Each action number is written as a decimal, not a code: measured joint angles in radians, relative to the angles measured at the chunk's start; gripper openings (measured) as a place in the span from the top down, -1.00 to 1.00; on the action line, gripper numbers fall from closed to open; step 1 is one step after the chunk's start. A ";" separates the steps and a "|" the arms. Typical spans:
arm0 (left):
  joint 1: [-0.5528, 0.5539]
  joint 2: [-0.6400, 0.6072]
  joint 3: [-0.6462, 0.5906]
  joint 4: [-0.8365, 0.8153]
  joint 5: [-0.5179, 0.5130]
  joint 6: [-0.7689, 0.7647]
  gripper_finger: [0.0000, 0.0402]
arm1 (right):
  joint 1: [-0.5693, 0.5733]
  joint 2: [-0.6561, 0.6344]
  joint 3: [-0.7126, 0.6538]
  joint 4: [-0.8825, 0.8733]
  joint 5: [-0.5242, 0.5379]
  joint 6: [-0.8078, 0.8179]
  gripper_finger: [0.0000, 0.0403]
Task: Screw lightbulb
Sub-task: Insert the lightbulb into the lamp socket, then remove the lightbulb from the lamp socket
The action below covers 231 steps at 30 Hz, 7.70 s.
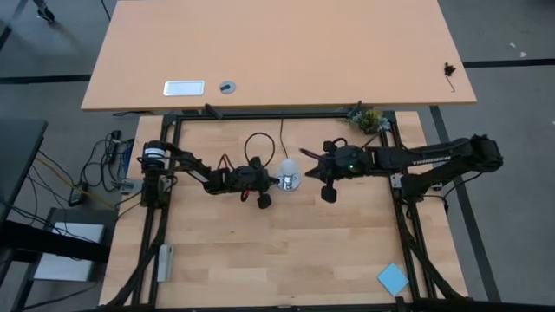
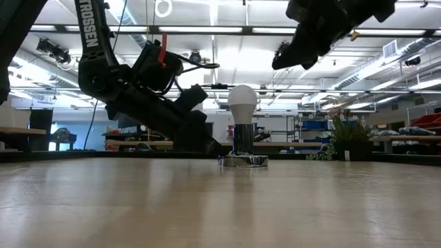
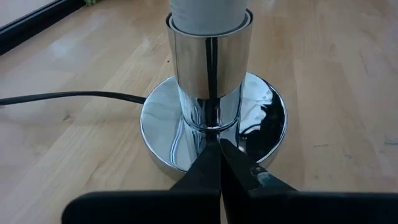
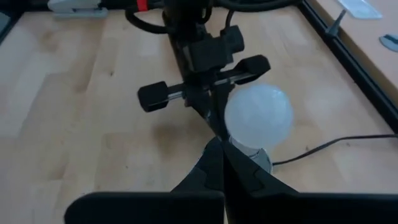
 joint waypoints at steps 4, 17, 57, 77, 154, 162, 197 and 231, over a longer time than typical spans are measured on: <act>0.000 -0.032 -0.001 -0.051 0.000 0.004 1.00 | 0.000 -0.024 -0.057 0.062 -0.006 0.013 1.00; 0.000 -0.120 0.000 -0.130 0.000 0.021 1.00 | 0.000 -0.032 -0.087 0.104 -0.006 0.020 1.00; -0.050 -0.584 -0.076 -0.458 -0.021 0.025 1.00 | 0.003 -0.069 -0.145 0.166 -0.006 0.000 1.00; -0.076 -0.751 -0.071 -0.680 0.005 -0.006 1.00 | 0.009 -0.069 -0.358 0.454 -0.034 0.132 1.00; 0.045 -0.063 -0.048 0.054 0.102 -0.057 0.99 | 0.016 -0.068 -0.323 0.681 0.112 0.217 0.94; 0.050 -0.060 -0.031 0.052 0.099 -0.027 0.99 | -0.009 -0.008 -0.113 0.363 0.112 0.249 0.68; 0.064 -0.038 -0.030 -0.035 0.089 0.000 0.99 | -0.121 0.549 0.753 -0.611 0.027 0.264 -0.39; 0.062 -0.034 -0.034 -0.010 0.118 -0.029 0.99 | -0.138 0.636 0.753 -0.630 -0.052 0.314 -0.52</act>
